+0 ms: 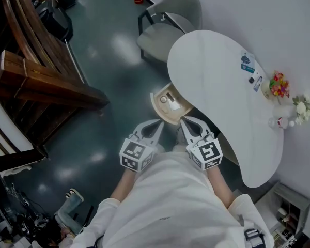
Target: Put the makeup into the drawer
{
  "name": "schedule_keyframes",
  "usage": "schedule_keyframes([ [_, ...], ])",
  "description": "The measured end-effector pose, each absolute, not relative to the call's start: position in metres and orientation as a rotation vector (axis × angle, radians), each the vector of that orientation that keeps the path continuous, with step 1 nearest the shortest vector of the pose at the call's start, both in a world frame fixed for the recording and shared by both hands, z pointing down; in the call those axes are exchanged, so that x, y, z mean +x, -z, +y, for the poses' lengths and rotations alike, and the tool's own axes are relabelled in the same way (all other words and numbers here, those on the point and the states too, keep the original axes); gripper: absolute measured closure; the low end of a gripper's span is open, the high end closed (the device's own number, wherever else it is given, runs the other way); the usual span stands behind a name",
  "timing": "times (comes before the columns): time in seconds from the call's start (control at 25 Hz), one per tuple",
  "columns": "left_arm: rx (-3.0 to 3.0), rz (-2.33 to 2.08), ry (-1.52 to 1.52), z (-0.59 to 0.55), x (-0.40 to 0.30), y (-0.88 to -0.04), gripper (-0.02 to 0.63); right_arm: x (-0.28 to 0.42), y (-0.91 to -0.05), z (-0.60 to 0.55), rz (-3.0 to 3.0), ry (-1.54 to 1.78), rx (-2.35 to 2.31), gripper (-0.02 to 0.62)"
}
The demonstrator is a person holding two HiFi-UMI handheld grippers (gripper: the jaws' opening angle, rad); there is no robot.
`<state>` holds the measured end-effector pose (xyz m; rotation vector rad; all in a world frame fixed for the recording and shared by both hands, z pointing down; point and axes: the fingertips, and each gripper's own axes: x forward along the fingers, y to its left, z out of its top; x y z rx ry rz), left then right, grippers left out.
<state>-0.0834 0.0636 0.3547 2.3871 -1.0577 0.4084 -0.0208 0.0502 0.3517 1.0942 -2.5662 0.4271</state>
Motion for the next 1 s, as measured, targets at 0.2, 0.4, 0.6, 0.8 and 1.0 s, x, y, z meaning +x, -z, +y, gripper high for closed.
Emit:
schedule_keyframes([
  [0.2, 2.387, -1.064, -0.397, 0.063, -0.084, -0.353, 0.598, -0.027, -0.352, 0.052, -2.569, -0.414, 1.064, 0.583],
  [0.4, 2.392, -1.056, -0.388, 0.062, -0.082, -0.351, 0.598, -0.026, -0.354, 0.053, -2.56, -0.419, 1.071, 0.583],
  [0.6, 2.399, -1.042, -0.395, 0.062, -0.078, -0.351, 0.598, -0.024, -0.354, 0.055, -2.553, -0.419, 1.073, 0.583],
  [0.8, 2.404, -1.03, -0.399, 0.064, -0.076, -0.351, 0.598, -0.022, -0.356, 0.057, -2.545, -0.423, 1.078, 0.583],
  [1.0, 2.41, -1.02, -0.407, 0.064, -0.073, -0.352, 0.598, -0.022, -0.357, 0.059, -2.542, -0.425, 1.069, 0.583],
])
